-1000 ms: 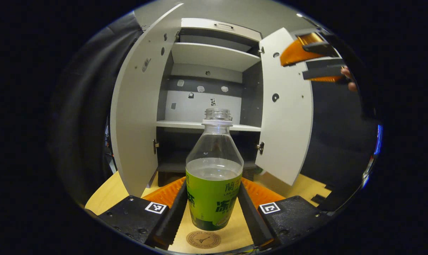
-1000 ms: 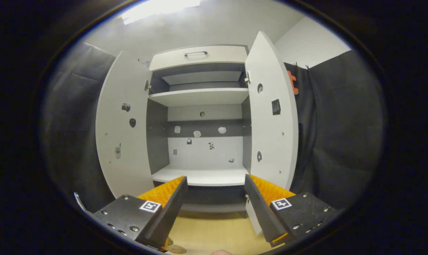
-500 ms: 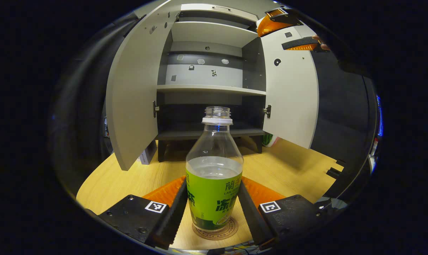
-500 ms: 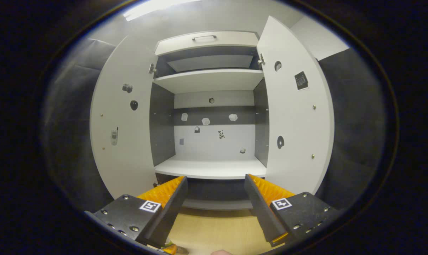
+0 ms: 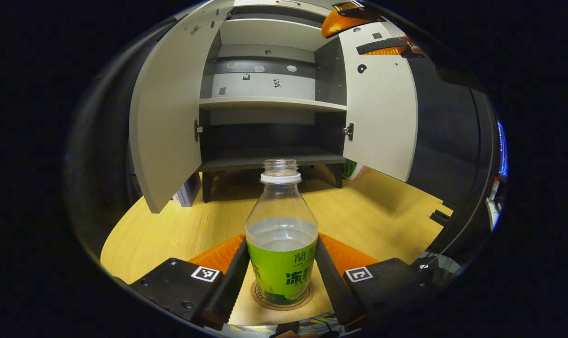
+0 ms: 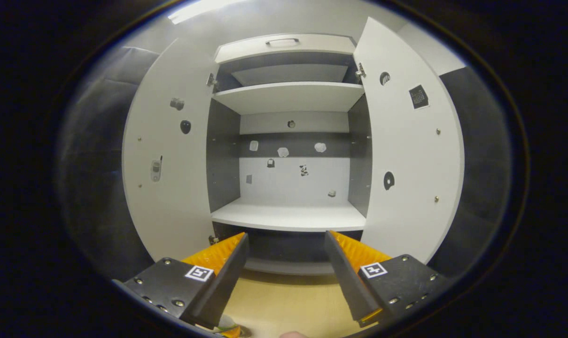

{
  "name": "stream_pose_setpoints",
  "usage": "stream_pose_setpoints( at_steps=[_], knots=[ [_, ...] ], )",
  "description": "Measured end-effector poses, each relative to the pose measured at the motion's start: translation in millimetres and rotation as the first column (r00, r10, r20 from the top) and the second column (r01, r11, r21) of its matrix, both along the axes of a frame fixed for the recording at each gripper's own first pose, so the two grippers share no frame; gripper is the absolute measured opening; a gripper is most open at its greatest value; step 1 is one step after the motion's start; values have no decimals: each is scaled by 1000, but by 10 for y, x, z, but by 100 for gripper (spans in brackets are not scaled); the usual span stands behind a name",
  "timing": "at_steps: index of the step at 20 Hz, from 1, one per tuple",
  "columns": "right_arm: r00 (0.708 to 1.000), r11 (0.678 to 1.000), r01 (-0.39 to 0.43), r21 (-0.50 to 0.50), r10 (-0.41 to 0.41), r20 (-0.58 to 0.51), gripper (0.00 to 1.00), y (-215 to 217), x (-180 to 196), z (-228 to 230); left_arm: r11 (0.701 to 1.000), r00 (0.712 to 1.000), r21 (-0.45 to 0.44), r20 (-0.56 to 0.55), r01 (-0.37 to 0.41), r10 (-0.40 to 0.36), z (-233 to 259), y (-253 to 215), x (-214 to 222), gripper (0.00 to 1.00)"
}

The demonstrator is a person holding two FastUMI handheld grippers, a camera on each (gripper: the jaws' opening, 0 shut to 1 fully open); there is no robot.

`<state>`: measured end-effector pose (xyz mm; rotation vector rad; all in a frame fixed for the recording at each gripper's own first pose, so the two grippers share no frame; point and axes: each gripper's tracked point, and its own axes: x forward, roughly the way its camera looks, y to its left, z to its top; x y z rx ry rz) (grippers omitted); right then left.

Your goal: Grasp the bottle in the cabinet with the left hand and place it on the coaster, then close the right door with the right hand and the left door with the left hand.

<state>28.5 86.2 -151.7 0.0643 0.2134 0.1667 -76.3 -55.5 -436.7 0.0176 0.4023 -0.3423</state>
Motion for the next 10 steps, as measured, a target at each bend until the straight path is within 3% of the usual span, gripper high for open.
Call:
stream_pose_setpoints(
  at_steps=[5,6,7,10],
  knots=[
    [1000,1000,7,-8,-7,6,98,-160,-108,40,1000,999,22,-32,-2,3,-26,40,-68,83],
    [1000,1000,10,-12,-10,10,94,-201,-133,46,1000,999,25,-35,-4,5,-21,46,-81,83],
    [1000,1000,12,-17,-11,12,98,-238,-155,47,1000,999,25,-39,0,1,-15,36,-94,83],
    [1000,1000,19,-24,-18,11,98,-364,-239,27,999,998,28,-53,19,-17,18,-7,-161,83]
  ],
)
